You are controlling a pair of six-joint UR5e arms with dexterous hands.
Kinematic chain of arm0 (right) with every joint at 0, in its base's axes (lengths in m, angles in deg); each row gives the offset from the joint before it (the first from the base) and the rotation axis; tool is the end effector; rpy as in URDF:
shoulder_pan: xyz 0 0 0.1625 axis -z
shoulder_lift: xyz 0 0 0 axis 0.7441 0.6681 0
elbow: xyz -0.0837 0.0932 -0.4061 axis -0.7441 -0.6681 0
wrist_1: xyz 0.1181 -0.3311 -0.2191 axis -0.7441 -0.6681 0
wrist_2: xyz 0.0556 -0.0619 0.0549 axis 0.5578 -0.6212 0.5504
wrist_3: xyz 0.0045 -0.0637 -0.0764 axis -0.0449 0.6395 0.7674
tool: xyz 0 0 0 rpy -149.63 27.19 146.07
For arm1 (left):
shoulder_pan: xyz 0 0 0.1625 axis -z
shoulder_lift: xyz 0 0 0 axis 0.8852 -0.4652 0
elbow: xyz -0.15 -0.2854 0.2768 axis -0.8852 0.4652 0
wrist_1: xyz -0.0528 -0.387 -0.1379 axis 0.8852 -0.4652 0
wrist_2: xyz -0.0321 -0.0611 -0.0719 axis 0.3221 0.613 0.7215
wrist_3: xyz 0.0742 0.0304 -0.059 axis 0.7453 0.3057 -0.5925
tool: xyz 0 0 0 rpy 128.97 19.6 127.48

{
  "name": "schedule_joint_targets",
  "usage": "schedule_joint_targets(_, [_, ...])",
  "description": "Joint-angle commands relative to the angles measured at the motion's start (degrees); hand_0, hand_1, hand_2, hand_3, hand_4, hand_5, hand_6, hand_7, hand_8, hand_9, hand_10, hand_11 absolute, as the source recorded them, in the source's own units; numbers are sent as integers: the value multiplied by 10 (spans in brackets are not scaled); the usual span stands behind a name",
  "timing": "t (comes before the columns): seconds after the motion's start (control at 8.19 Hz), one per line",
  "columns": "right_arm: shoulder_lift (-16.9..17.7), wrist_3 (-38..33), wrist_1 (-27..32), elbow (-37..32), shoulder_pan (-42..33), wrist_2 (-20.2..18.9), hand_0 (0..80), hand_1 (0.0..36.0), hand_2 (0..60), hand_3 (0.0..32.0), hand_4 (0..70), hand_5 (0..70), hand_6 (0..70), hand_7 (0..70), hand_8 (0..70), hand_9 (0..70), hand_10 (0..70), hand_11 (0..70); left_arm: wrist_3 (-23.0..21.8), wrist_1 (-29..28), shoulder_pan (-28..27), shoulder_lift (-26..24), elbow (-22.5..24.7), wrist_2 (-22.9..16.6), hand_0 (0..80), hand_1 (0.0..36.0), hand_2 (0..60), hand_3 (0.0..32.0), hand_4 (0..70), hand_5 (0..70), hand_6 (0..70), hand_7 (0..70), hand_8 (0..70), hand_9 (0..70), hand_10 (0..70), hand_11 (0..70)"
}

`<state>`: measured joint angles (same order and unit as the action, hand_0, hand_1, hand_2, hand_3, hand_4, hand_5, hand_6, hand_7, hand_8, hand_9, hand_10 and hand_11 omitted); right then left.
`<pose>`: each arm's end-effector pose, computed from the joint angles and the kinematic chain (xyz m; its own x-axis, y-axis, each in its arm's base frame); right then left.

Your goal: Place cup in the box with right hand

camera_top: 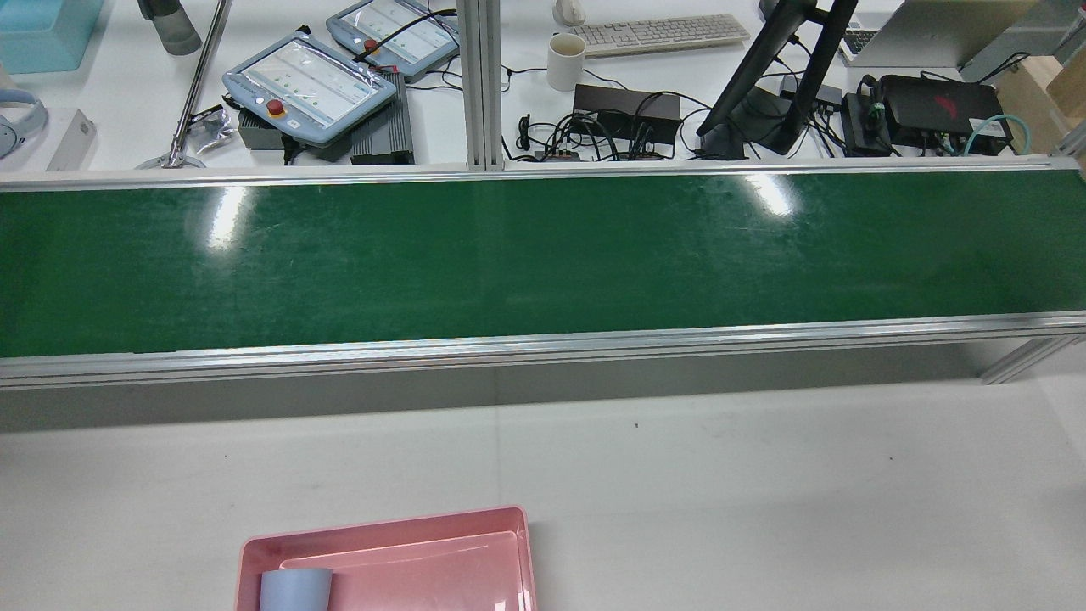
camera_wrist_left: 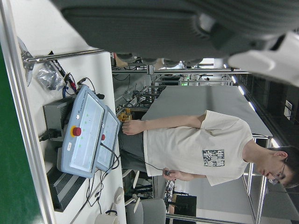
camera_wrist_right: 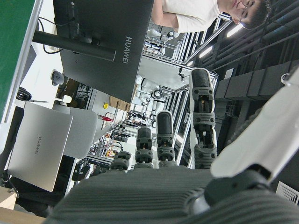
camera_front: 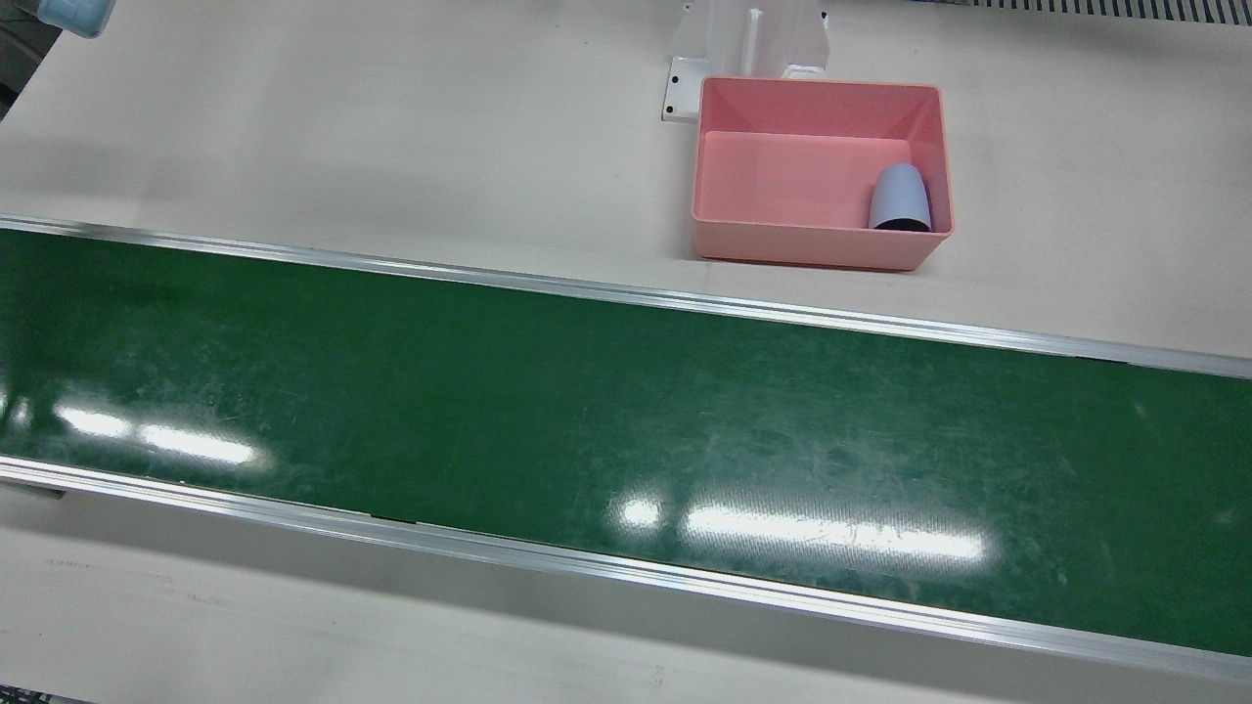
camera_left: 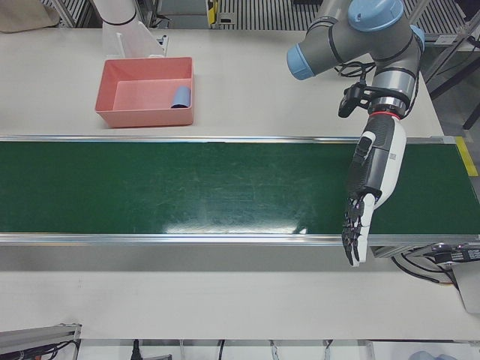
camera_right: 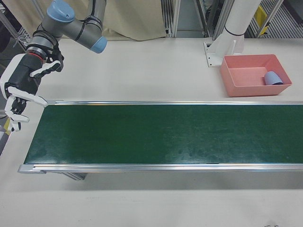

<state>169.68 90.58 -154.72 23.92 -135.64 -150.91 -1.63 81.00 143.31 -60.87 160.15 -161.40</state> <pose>0.1245 -0.4514 0.6771 -0.9679 -0.0708 0.2410 -0.2438 0.0345 -0.9692 -0.0236 -0.5666 0.5349 -0.9303 -0.3664 -0.0178 -0.0075 0.0674 -0.9977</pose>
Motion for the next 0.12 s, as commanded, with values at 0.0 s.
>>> schedule_joint_targets(0.0, [-9,0,4,-8,-16,-15,383,0,17,0,545,4,103,462,100,204,42,56,0,0,0,0,0,0,0,0,0,0,0,0,0,0,0,0,0,0])
